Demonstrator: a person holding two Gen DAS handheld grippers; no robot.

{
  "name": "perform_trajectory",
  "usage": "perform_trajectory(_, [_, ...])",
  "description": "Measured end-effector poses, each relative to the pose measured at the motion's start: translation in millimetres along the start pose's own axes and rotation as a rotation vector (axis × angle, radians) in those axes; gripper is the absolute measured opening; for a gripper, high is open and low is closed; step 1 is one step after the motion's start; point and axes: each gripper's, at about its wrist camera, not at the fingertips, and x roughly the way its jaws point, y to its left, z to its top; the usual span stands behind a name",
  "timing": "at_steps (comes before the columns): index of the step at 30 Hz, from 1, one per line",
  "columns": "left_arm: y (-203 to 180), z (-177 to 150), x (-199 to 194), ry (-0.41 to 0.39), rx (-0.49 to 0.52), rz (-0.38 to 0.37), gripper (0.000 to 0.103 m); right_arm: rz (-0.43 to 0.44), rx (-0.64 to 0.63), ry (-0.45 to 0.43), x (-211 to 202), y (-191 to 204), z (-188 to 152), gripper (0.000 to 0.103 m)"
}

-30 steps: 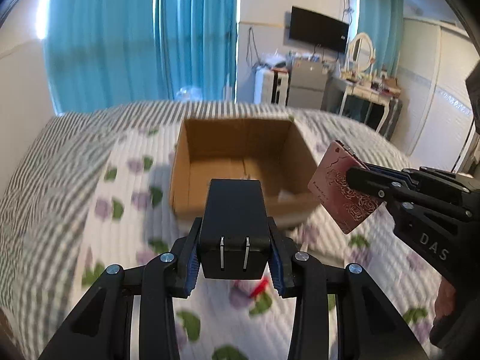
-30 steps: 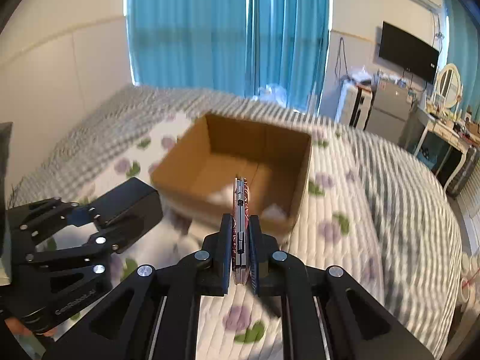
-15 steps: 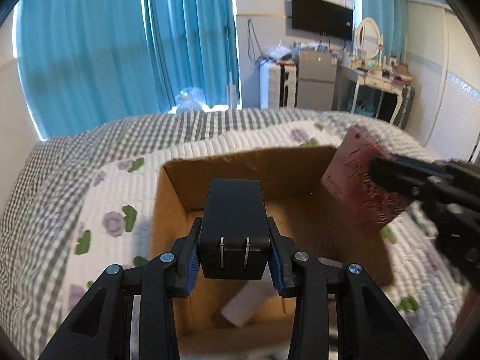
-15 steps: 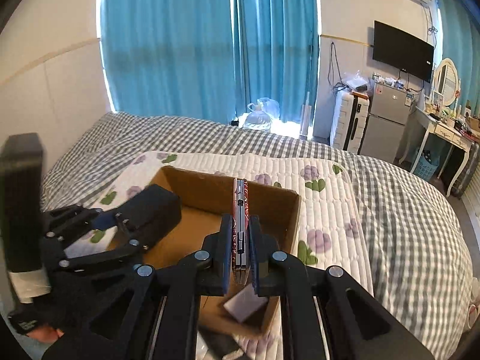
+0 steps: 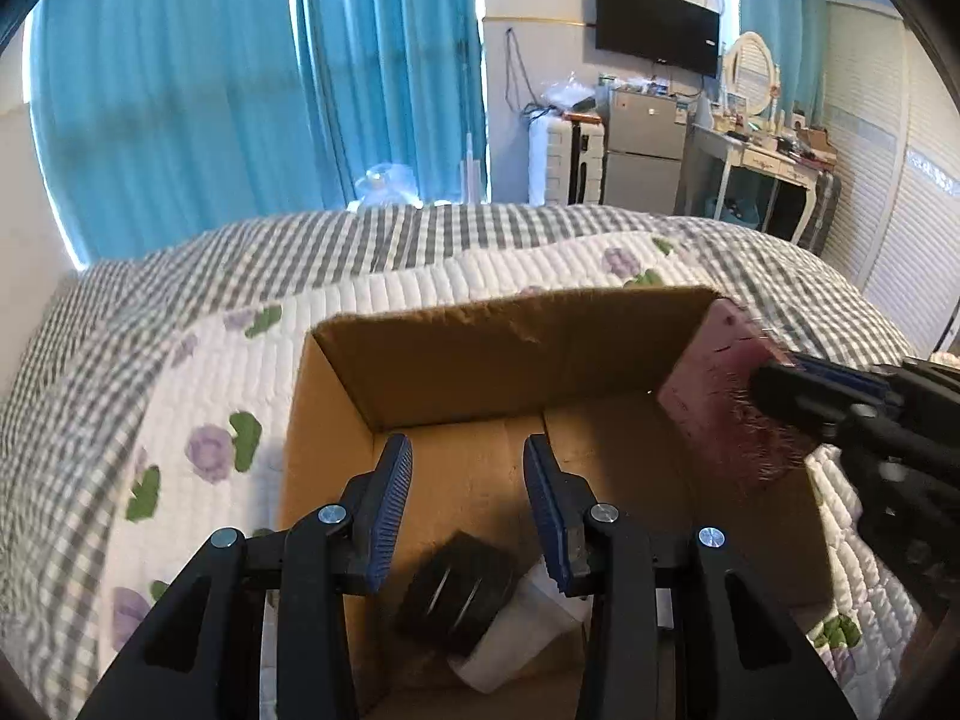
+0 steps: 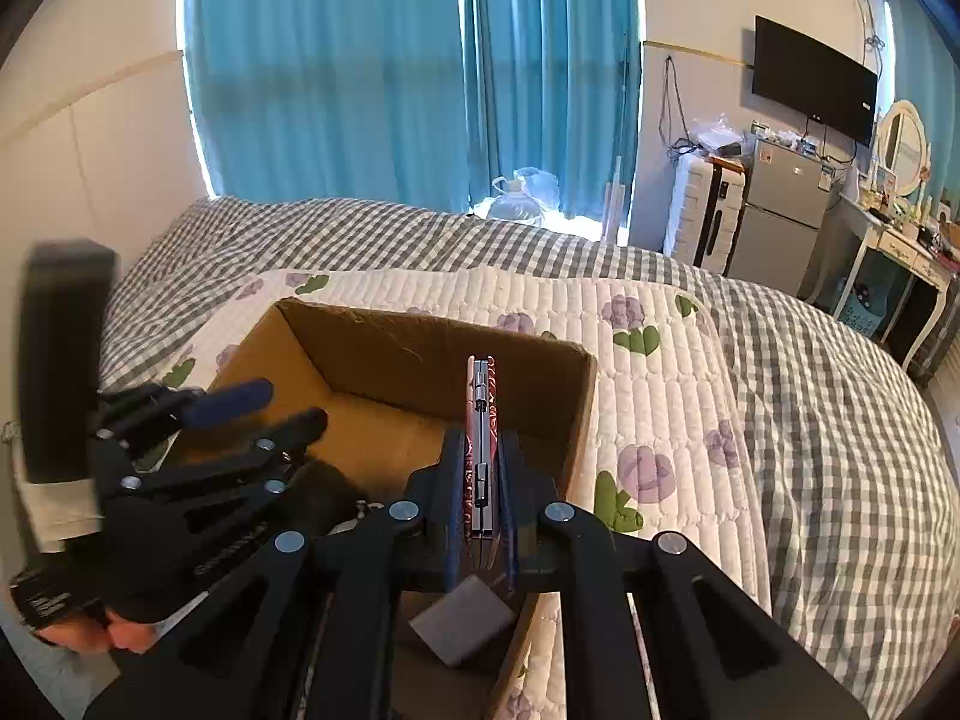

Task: Organize rigid objects
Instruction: 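Drop the black charger and pink phone case into the box, opening both tools, then grasp the black remote with the right tool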

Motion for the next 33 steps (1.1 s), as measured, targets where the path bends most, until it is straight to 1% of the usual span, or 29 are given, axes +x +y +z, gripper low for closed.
perform_trajectory(4, [2, 0, -11, -0.009, 0.016, 0.017, 0.041, -0.001, 0.001, 0.013, 11, 2, 6, 0.009])
perform_trajectory(8, [9, -6, -22, -0.003, 0.003, 0.002, 0.042, 0.022, 0.037, 0.045, 29, 1, 9, 0.01])
perform_trajectory(9, [11, -10, -27, -0.005, 0.002, 0.003, 0.043, 0.013, 0.05, 0.056, 29, 1, 8, 0.023])
perform_trajectory(10, [12, -9, -31, -0.007, 0.001, 0.006, 0.045, -0.002, 0.059, 0.056, 27, 1, 6, 0.046])
perform_trajectory(11, [14, -11, -38, -0.006, -0.001, 0.005, 0.051, -0.011, 0.063, 0.044, 20, 1, 6, 0.054])
perform_trajectory(12, [15, -13, -47, -0.004, -0.009, -0.003, 0.054, -0.011, 0.062, 0.029, 12, 2, 5, 0.058])
perform_trajectory(13, [17, -15, -54, 0.003, -0.018, -0.01, 0.062, -0.014, 0.052, 0.023, 4, 3, 4, 0.058])
perform_trajectory(14, [18, -17, -63, 0.005, -0.029, -0.014, 0.067, -0.028, 0.036, 0.025, -6, 6, 4, 0.058])
perform_trajectory(15, [18, -18, -70, 0.002, -0.037, -0.016, 0.069, -0.049, 0.022, 0.023, -17, 8, 4, 0.058])
perform_trajectory(17, [20, -24, -95, -0.008, -0.052, -0.01, 0.081, -0.064, -0.005, 0.015, -39, 11, 4, 0.058])
perform_trajectory(18, [21, -27, -104, -0.01, -0.053, -0.002, 0.082, -0.067, -0.017, 0.014, -50, 13, 3, 0.058])
perform_trajectory(20, [22, -33, -119, -0.01, -0.051, 0.012, 0.083, -0.078, -0.035, 0.011, -75, 16, -1, 0.059])
perform_trajectory(23, [22, -48, -137, 0.018, -0.031, 0.036, 0.083, -0.072, -0.053, 0.015, -105, 21, -10, 0.062])
perform_trajectory(26, [23, -65, -148, 0.022, -0.028, 0.042, 0.083, -0.067, -0.077, 0.033, -122, 27, -26, 0.064])
perform_trajectory(29, [21, -83, -148, 0.036, -0.032, 0.058, 0.083, -0.07, -0.094, 0.066, -125, 31, -50, 0.065])
perform_trajectory(33, [16, -107, -135, 0.074, -0.046, 0.062, 0.083, -0.061, -0.108, 0.147, -106, 32, -86, 0.065])
